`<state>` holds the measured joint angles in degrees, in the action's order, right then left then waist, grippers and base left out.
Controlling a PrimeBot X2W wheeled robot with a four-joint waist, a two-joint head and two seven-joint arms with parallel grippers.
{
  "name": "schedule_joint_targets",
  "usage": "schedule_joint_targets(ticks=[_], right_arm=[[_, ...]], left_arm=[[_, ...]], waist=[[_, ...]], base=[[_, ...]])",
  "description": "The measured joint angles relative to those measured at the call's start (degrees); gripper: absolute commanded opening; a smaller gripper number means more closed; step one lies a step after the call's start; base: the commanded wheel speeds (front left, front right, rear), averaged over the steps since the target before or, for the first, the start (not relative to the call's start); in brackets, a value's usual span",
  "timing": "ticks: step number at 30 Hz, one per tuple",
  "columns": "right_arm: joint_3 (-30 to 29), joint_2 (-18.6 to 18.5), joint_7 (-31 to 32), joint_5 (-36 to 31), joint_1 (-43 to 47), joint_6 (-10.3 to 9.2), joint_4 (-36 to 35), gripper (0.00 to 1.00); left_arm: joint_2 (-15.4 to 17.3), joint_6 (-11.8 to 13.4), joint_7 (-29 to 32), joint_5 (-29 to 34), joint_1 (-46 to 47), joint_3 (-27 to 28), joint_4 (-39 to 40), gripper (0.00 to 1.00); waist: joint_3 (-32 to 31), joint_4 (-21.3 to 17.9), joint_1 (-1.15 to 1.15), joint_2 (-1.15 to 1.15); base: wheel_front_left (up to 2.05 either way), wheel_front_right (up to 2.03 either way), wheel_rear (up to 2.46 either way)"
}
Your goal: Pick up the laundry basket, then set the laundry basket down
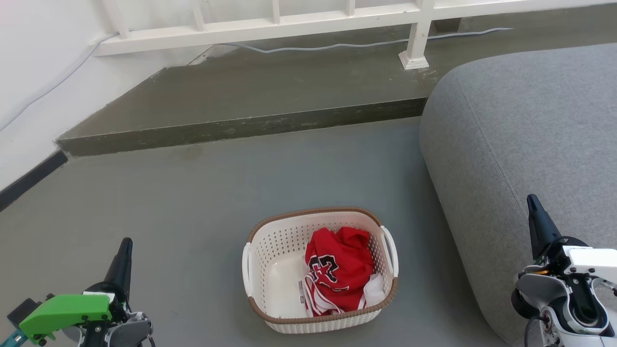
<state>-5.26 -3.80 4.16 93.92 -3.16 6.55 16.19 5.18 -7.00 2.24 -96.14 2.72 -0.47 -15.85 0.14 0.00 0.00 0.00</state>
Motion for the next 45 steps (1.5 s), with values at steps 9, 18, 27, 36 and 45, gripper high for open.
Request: schedule_joint_targets(ticks=[9, 18, 27, 36, 45], right_arm=[[0.0, 0.0, 0.0, 0.0, 0.0, 0.0, 0.0, 0.0], [-0.1, 0.0, 0.0, 0.0, 0.0, 0.0, 0.0, 0.0], [-0.1, 0.0, 0.0, 0.0, 0.0, 0.01, 0.0, 0.0], [-0.2, 0.1, 0.0, 0.0, 0.0, 0.01, 0.0, 0.0], [-0.2, 0.1, 0.0, 0.0, 0.0, 0.01, 0.0, 0.0]], left_arm=[[0.0, 0.0, 0.1, 0.0, 0.0, 0.0, 0.0, 0.0], [0.0, 0.0, 0.1, 0.0, 0.3, 0.1, 0.0, 0.0], [0.0, 0.0, 0.1, 0.0, 0.3, 0.1, -0.1, 0.0], [0.0, 0.0, 0.3, 0.0, 0.3, 0.2, -0.1, 0.0], [0.0, 0.0, 0.3, 0.0, 0.3, 0.2, -0.1, 0.0]], waist=[[0.0, 0.0, 0.0, 0.0], [0.0, 0.0, 0.0, 0.0], [0.0, 0.0, 0.0, 0.0], [0.0, 0.0, 0.0, 0.0], [0.0, 0.0, 0.0, 0.0]], base=[[0.0, 0.0, 0.0], [0.0, 0.0, 0.0], [0.0, 0.0, 0.0], [0.0, 0.0, 0.0], [0.0, 0.0, 0.0]])
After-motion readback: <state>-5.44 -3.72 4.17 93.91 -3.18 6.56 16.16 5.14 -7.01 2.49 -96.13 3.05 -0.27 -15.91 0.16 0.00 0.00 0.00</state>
